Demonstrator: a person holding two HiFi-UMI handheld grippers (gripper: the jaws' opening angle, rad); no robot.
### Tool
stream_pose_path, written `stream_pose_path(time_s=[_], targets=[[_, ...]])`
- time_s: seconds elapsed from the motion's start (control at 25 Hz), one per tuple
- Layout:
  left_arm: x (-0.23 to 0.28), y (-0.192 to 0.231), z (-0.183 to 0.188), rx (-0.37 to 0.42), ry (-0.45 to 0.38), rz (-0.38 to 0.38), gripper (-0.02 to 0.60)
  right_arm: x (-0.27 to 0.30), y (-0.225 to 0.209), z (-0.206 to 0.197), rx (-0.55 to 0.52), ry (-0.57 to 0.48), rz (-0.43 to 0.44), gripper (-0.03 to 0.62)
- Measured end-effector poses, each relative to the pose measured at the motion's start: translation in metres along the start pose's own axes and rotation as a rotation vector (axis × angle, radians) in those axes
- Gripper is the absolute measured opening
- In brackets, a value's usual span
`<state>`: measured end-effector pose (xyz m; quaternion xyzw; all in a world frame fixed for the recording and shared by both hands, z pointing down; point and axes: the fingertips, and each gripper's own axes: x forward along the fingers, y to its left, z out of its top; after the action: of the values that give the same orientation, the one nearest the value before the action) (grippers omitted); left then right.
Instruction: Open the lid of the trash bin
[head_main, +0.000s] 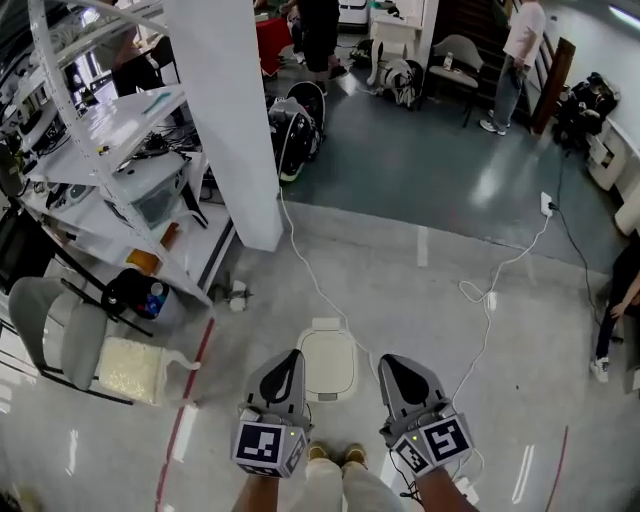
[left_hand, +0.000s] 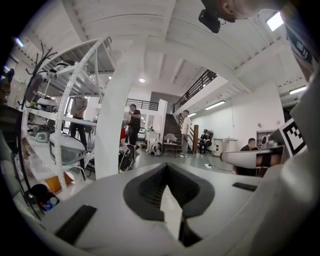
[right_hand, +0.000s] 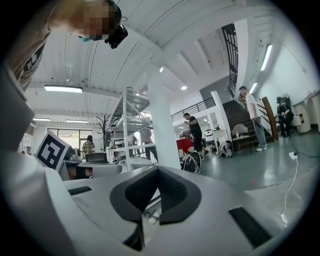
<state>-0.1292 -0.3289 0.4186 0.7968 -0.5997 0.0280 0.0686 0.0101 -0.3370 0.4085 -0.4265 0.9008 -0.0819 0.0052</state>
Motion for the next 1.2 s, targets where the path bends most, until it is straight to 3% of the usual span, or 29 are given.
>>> stream_pose_path(time_s=[0.32,0.8,1.0,1.2], targets=[[-0.016,-0.003,-0.052,-0.004,0.069,0.012,-0.011,-0.011,0.007,-0.054,0.053,0.066,0.003,0.034],[-0.023,-0.003,-0.068,-0.021,0.094,-0.004,-0.011,0.032,0.009,-0.082,0.044,0.113,0.03,0.035],[-0.024,0.004,-0.089,-0.046,0.157,0.002,-0.011,0.07,0.006,-0.135,0.054,0.206,0.051,0.034],[-0.022,0.015,-0.111,-0.045,0.124,0.021,-0.011,0.089,-0.004,-0.209,0.076,0.332,0.039,0.034]])
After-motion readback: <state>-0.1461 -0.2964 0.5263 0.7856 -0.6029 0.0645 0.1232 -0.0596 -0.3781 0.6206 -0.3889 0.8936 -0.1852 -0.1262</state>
